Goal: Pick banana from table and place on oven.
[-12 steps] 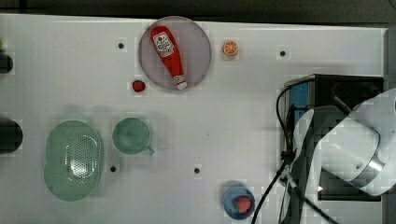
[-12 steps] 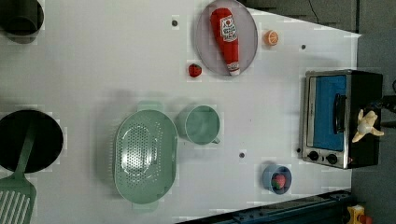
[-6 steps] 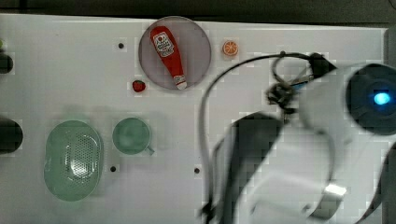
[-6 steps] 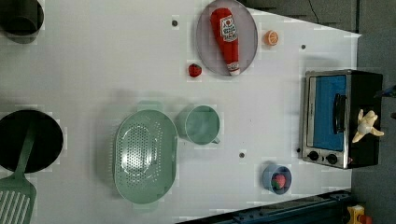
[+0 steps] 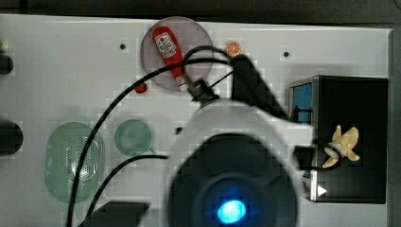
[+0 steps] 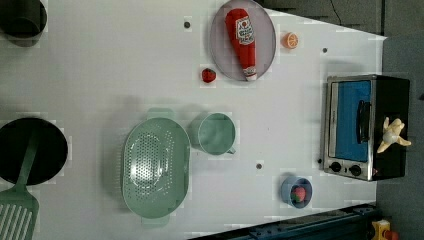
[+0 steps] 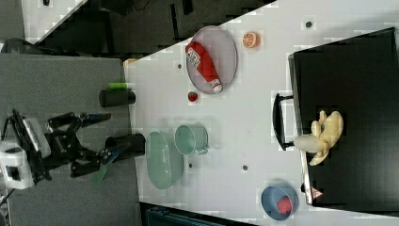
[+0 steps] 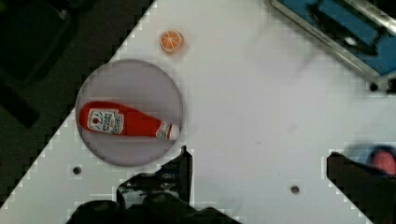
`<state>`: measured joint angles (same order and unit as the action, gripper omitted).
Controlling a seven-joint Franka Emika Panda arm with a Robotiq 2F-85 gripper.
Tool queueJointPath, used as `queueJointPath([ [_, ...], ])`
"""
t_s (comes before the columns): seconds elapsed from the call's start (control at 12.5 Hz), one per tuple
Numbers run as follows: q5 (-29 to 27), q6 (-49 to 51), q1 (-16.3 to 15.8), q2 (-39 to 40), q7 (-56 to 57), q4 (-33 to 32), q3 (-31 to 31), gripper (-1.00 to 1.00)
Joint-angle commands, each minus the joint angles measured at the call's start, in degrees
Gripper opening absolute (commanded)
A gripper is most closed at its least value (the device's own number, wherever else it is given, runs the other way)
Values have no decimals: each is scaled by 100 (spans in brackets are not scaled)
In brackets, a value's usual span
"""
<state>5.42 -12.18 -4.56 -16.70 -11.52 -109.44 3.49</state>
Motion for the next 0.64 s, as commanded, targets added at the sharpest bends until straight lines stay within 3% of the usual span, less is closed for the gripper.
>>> queueJointPath([
  [0.08,-23,108,131,-107,-739,-480,154,100],
  [0.64,-97,192,135,-513,-202,-899,242,100],
])
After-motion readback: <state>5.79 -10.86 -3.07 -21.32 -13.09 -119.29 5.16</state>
